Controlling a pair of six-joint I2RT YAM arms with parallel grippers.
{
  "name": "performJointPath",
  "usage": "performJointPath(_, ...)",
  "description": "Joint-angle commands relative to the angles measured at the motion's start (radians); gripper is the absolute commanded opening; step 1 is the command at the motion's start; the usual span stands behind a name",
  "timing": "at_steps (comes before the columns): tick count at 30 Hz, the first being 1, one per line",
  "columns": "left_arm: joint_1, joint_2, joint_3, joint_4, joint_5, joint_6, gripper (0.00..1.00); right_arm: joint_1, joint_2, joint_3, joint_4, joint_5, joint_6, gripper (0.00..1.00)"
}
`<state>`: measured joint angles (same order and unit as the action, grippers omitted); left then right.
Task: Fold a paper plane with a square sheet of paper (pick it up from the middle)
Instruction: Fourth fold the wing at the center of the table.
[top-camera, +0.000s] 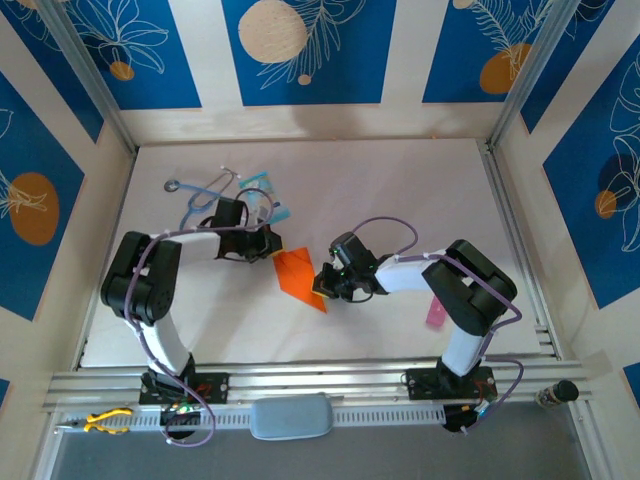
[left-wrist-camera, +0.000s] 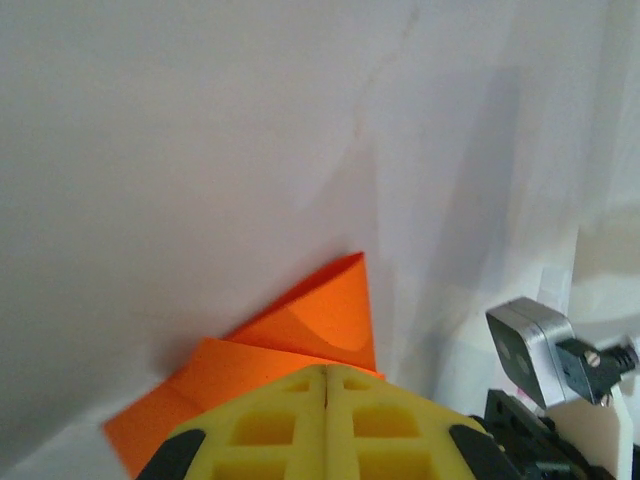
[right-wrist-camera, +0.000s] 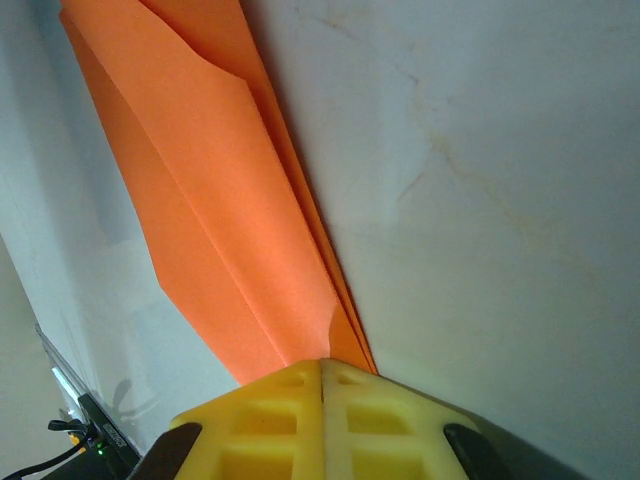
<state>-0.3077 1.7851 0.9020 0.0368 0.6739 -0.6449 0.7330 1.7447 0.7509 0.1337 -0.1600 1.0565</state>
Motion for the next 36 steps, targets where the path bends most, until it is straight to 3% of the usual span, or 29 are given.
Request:
performJointPath(1,-0.042,0.032,0.038,-0.012,0.041,0.014,0.01,0.006,0.02,-0.024,-0.166,0.047,0.003,0.01)
performJointPath(16,-0.04,0.136,0.058,-0.133,-0.059,0.084,0.0,0.006,-0.038,0.094,-0.173,-0.008,-0.084,0.02)
performJointPath(26,-0.039,0.138,0.059,-0.135,-0.06,0.094,0.0,0.022,0.12,0.241,-0.159,-0.057,-0.081,0.04)
performJointPath(36,-0.036,0.145,0.063,-0.134,-0.064,0.095,0.0,0.029,0.079,0.066,-0.091,-0.043,-0.056,0.04)
